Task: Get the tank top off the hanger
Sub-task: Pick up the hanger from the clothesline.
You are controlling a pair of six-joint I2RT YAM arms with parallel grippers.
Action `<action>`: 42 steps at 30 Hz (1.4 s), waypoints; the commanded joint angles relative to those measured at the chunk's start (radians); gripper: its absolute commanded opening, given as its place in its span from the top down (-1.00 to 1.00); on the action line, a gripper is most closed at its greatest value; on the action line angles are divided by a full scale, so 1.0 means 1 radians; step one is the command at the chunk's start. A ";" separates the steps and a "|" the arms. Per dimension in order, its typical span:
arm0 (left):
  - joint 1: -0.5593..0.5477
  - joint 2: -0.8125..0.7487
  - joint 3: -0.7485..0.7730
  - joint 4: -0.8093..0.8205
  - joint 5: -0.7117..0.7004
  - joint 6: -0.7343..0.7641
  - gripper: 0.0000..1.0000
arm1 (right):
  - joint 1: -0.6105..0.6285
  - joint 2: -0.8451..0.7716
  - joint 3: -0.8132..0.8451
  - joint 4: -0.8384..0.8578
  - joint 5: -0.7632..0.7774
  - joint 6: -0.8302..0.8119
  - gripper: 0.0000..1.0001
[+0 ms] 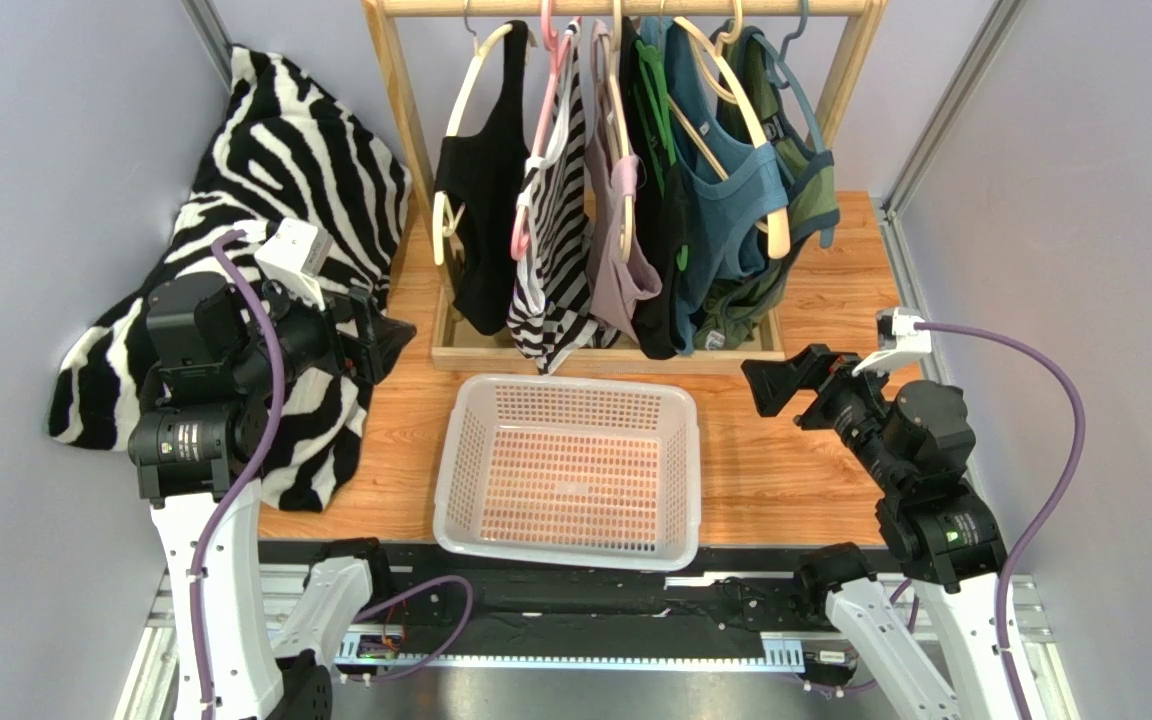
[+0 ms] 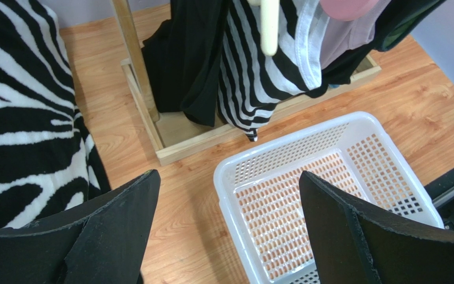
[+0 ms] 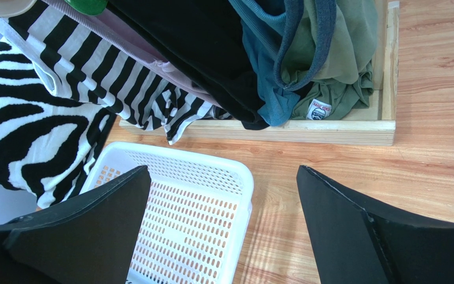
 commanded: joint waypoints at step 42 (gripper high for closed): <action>-0.292 0.964 1.071 0.218 -0.189 -0.108 -0.75 | 0.038 0.028 0.012 0.010 0.044 -0.067 -0.75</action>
